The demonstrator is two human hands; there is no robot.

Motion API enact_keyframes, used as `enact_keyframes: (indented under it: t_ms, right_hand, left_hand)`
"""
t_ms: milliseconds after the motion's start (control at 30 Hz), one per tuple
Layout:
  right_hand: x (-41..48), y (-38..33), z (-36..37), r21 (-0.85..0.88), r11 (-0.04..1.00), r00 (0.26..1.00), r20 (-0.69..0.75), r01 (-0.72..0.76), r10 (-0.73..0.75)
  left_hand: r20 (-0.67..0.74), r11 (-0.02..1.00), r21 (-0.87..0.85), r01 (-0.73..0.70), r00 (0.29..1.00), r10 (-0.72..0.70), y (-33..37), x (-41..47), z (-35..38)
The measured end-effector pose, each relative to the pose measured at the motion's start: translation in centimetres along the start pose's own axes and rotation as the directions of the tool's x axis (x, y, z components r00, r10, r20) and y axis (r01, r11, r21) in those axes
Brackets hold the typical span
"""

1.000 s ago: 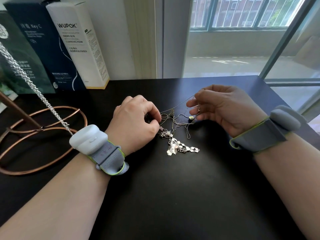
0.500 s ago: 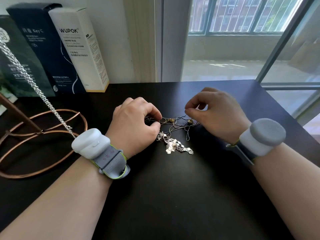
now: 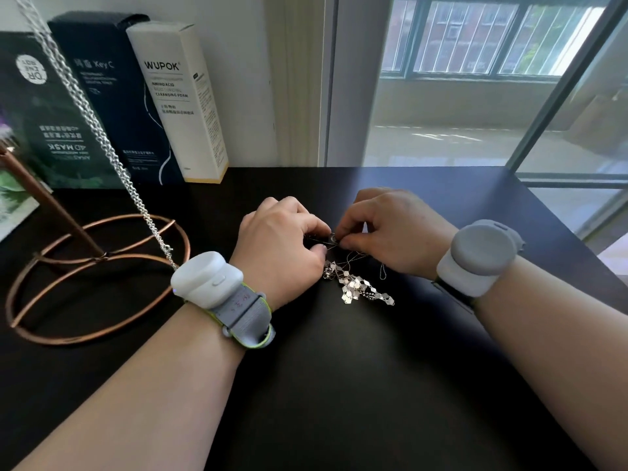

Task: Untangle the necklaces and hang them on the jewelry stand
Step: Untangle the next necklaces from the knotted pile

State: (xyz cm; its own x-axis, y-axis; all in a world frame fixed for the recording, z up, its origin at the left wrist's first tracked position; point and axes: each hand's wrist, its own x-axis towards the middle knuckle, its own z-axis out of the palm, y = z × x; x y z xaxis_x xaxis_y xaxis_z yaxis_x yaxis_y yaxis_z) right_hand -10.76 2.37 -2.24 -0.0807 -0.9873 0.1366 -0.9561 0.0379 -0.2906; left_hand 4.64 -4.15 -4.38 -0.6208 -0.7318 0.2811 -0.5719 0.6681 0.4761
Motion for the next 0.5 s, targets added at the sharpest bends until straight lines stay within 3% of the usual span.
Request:
enact_keyframes:
  t_ms: [233,367,500]
  right_hand:
    - [0.0,0.3,1.0,0.009,1.000,1.000,0.018,-0.025,0.025]
    - [-0.3,0.6,0.3,0.220,0.970,0.993,-0.039,-0.104,0.115]
    - [-0.7,1.3,-0.3,0.495,0.848,0.969,-0.043,-0.189,0.241]
  left_hand:
    - [-0.019,1.000,0.001,0.009,1.000,-0.009,-0.1,0.0,0.2]
    - [-0.025,1.000,-0.005,0.010,1.000,-0.010,-0.1,0.1,0.2]
    - [-0.030,1.000,-0.011,0.004,1.000,-0.005,-0.1,0.1,0.2]
